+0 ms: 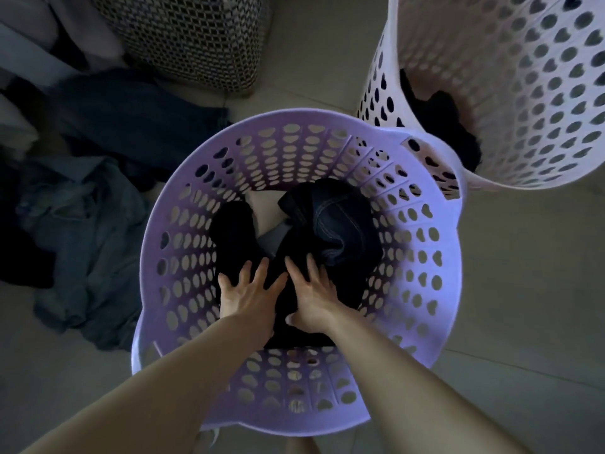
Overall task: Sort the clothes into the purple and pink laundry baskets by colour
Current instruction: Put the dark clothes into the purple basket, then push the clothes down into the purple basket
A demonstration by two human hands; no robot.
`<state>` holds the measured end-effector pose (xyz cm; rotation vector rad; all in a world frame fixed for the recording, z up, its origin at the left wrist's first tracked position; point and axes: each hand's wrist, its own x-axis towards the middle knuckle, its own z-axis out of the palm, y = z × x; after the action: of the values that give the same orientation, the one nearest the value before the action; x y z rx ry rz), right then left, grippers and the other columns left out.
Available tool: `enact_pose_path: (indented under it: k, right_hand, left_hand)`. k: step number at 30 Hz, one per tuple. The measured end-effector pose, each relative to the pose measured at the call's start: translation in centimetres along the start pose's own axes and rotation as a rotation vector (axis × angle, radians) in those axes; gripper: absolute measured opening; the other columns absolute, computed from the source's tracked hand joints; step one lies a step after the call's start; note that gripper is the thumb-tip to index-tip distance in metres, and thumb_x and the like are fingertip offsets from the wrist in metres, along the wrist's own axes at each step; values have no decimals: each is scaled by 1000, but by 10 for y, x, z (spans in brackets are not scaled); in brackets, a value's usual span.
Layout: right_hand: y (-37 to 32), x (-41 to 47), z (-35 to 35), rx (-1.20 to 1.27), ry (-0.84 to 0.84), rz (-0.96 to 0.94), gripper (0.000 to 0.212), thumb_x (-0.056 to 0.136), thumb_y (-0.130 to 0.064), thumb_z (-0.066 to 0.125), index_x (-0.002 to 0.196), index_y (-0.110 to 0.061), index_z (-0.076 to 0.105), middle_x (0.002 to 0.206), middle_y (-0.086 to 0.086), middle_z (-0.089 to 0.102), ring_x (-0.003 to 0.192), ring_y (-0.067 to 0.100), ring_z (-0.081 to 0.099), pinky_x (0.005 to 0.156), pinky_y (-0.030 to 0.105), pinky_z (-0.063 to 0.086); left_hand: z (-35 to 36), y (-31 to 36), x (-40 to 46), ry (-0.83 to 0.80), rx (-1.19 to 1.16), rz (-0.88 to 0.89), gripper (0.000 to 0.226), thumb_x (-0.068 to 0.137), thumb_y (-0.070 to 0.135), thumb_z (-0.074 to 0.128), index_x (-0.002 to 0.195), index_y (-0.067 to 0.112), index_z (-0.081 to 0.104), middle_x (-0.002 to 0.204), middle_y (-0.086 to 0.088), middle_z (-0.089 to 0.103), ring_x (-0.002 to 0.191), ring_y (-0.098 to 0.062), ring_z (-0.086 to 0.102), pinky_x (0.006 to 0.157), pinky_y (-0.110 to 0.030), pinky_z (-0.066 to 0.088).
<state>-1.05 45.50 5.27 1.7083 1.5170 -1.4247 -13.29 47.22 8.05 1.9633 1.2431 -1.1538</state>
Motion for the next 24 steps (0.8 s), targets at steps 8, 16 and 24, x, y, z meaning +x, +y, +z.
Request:
enact_pose_path:
  k: [8,16,24]
  right_hand:
    - [-8,19,19,-67,-75,59,93,91,-25,59,149,-34,-13,158,7,-17,146,34,-8,118,49,7]
    - [-62,-32,2,-120,194,91,87,90,-29,59,151,-21,-3,159,11,-2,145,30,6,115,44,22]
    - [-152,-80,-21,-165,249,-1,80,93,-30,53,152,-16,2,159,15,-3,147,27,3,117,36,18]
  left_hand:
    - [22,-23,9,-109,-71,25,95,85,38,64,150,36,-6,160,-4,-8,146,-28,3,113,-51,16]
    - [2,-41,-35,109,-216,62,90,88,38,60,151,28,-2,160,-6,-6,147,-26,-2,115,-49,14]
    - [-25,-95,-98,307,-336,-8,79,92,40,48,151,25,-2,159,-8,-9,147,-26,-7,115,-48,10]
